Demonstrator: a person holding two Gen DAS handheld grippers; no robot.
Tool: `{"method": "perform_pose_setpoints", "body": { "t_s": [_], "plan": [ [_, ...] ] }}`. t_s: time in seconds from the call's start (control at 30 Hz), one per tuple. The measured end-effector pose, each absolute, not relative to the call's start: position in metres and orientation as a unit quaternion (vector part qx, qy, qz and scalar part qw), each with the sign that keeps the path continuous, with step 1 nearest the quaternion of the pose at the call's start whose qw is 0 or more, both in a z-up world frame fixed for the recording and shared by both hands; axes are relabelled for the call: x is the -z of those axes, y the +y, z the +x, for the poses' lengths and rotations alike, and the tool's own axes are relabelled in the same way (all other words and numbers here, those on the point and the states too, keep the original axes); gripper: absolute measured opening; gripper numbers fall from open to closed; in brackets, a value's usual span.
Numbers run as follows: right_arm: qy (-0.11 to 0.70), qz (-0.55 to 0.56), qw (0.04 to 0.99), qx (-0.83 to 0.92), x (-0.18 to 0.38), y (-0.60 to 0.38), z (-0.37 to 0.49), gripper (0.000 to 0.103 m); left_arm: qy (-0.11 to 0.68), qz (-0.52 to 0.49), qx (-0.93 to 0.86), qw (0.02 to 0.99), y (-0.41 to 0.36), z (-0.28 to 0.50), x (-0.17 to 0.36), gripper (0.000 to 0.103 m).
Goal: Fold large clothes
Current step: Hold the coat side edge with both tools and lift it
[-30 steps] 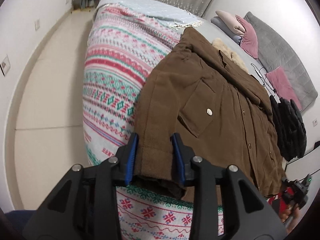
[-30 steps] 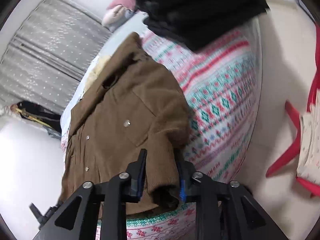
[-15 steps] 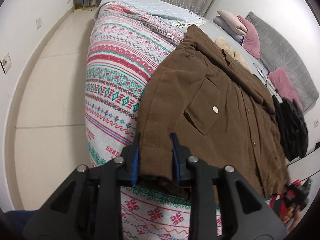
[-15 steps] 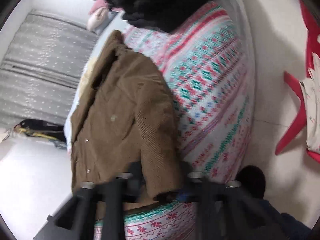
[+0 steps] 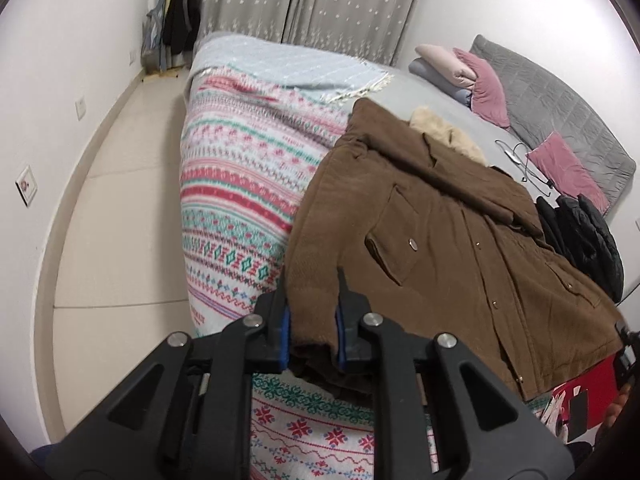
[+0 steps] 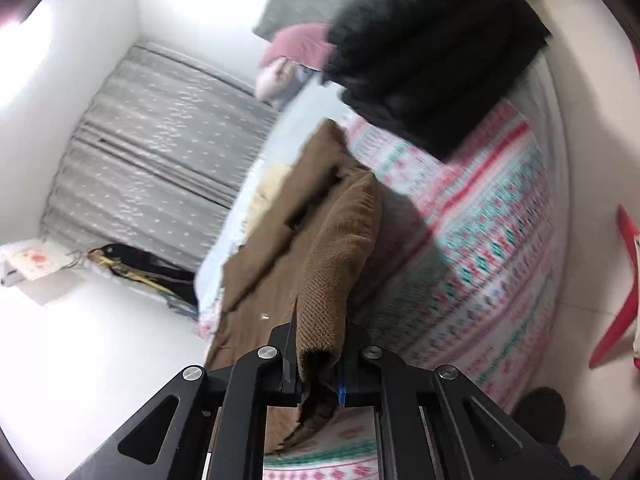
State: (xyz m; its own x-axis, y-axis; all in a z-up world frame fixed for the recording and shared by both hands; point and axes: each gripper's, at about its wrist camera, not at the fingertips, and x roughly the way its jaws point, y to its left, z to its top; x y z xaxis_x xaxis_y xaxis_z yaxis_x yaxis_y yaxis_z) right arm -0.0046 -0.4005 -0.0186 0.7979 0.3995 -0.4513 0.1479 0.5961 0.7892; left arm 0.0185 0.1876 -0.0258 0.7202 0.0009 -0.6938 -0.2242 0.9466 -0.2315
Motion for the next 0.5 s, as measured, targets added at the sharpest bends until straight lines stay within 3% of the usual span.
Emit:
{"method": "perform_pose_setpoints", "body": {
  "t_s": [0.17,0.5],
  "plan": [
    [0.287,0.441,0.846,-0.086,-0.002,-0.393,-0.005,0.010,0.370,-0.160,-0.063,0.913,0.194,0.021,0.018,0.018],
    [0.301,0.469,0.827,-0.068,0.010,-0.406,0.021,0.010,0.364,-0.150,-0.064,0.917,0.186,0.041,-0.010,0.018]
  ]
}}
